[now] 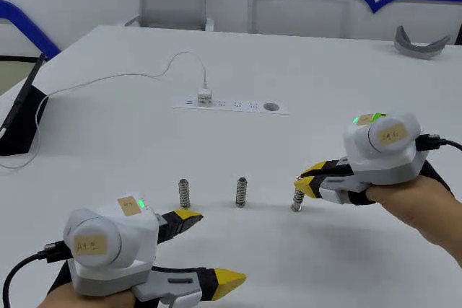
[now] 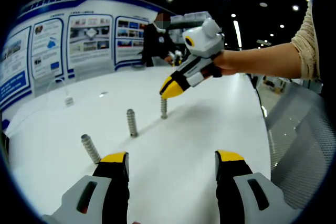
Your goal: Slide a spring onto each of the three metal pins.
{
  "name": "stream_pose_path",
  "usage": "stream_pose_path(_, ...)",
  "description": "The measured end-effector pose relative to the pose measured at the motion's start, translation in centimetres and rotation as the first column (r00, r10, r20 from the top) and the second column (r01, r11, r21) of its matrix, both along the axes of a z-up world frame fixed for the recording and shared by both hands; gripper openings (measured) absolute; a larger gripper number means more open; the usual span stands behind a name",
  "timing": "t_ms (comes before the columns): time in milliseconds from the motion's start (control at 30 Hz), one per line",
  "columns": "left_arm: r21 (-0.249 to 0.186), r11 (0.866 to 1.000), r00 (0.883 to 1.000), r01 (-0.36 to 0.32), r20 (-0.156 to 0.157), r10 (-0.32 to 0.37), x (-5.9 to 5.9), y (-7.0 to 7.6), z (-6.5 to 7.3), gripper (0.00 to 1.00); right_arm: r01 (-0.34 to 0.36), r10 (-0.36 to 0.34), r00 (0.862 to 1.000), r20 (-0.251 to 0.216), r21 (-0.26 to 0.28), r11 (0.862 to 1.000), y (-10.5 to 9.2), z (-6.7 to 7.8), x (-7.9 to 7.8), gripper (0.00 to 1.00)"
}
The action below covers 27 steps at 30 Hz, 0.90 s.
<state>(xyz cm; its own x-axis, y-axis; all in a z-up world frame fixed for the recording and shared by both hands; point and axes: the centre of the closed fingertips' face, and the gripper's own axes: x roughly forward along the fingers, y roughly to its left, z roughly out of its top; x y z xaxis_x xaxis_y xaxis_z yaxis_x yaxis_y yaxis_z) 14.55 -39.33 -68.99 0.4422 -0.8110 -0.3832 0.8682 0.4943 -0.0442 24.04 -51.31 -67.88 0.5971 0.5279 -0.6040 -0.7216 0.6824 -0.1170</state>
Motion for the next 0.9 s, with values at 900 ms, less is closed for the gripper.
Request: stream_pose_path(900, -0.006, 1.0, 1.0, -0.01, 0.002, 0.01, 0.2, 0.2, 0.0, 0.68, 0.016, -0.017, 1.0, -0.016, -0.01, 1.0, -0.1, -1.4, -0.1, 0.17)
